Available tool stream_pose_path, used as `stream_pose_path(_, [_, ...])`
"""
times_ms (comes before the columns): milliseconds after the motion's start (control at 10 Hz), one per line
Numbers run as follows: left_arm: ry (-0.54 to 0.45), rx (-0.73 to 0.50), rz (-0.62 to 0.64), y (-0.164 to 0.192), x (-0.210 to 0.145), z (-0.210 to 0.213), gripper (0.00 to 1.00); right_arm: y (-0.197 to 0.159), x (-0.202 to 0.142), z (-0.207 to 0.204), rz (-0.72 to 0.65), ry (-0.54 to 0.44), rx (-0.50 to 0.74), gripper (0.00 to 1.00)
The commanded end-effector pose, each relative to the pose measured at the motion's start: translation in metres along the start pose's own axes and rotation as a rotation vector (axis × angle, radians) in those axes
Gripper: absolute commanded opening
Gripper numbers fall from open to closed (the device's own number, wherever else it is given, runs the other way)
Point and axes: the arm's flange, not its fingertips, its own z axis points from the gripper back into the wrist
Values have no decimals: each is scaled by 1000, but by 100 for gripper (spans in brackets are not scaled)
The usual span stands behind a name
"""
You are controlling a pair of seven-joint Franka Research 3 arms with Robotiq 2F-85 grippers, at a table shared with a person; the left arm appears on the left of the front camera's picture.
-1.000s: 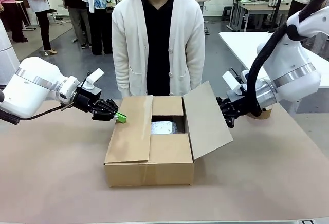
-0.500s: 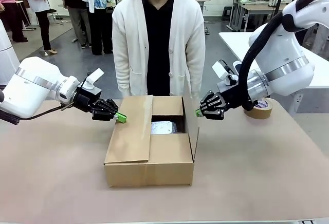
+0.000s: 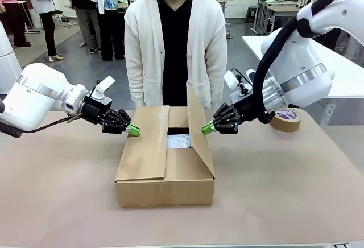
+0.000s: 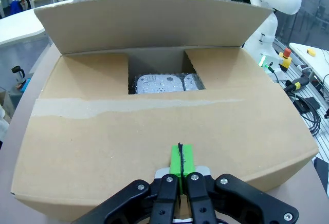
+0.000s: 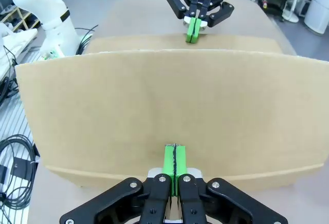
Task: Wrap the clocks to prevent damage.
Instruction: Push the left (or right) flap of the Package Box to close it.
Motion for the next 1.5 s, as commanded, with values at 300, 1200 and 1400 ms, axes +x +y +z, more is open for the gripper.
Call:
stream_pose_path(300, [7, 3, -3, 0, -3, -3, 0, -20, -5, -29, -13, 22, 38, 1])
stream_pose_path(1200, [7, 3, -3, 0, -3, -3, 0, -33, -10, -39, -1, -51, 109, 1])
stream_pose_path(1400, [7, 3, -3, 0, -3, -3, 0, -33, -10, -39, -1, -51, 109, 1])
